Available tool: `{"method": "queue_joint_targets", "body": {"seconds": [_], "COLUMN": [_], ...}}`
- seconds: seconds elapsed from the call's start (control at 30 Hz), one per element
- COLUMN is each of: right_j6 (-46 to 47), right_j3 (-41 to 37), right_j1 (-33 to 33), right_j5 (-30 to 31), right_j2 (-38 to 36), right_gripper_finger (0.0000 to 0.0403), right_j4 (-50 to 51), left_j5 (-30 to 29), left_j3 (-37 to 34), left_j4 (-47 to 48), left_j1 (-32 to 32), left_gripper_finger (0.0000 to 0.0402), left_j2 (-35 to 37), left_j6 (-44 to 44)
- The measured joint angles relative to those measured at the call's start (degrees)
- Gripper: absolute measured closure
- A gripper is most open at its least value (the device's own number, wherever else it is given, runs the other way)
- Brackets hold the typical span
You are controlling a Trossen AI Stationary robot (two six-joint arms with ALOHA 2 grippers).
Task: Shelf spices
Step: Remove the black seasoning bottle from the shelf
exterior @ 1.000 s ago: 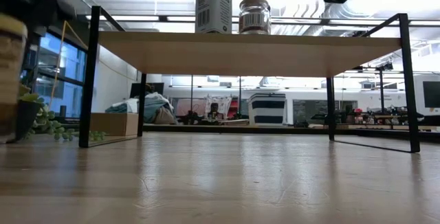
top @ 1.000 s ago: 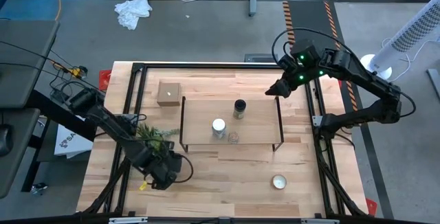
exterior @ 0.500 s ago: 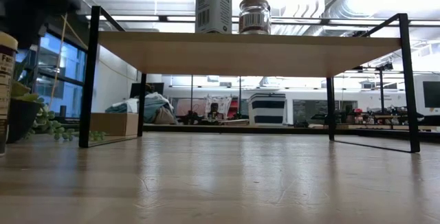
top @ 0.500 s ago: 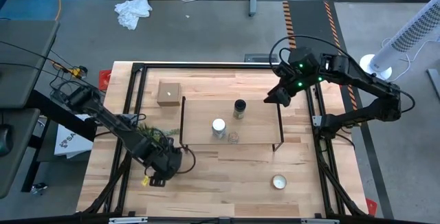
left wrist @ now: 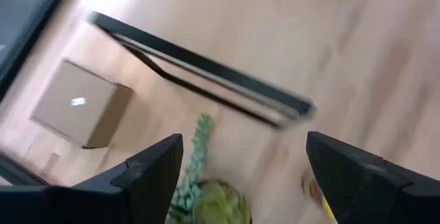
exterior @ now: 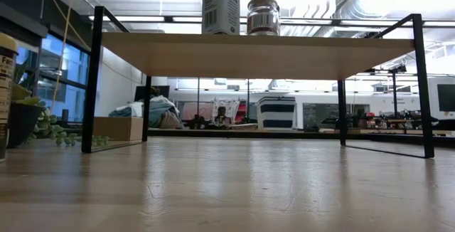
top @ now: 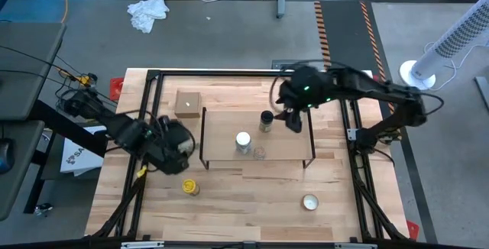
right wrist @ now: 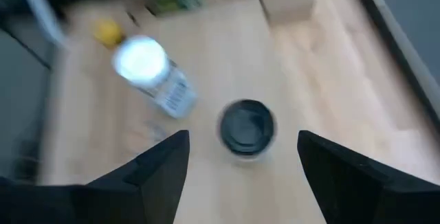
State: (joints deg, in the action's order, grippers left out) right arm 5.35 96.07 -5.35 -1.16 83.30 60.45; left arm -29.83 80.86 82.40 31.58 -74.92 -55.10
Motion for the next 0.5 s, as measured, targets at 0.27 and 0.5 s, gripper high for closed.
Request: {"method": "queue_joint_targets", "body": {"seconds": [0.27, 0.5], "right_j6": [-5.4, -6.2], "right_j3": [8.2, 8.0], "right_j1": [2.9, 1.6], "right_j5": [4.1, 2.9], "right_j2": [9.4, 12.7], "right_gripper_finger": [0.0134, 0.0134], "right_j4": [6.2, 7.3], "left_j5": [-4.3, -6.0], "left_j3": [-0.2, -1.8], "left_j4": [-2.9, -6.1], "left_j1": [-4.3, -4.9], "left_gripper_finger": [0.0096, 0.0096], "left_j2": [-0.1, -0.2], "left_j6": [0.2, -1.4]}}
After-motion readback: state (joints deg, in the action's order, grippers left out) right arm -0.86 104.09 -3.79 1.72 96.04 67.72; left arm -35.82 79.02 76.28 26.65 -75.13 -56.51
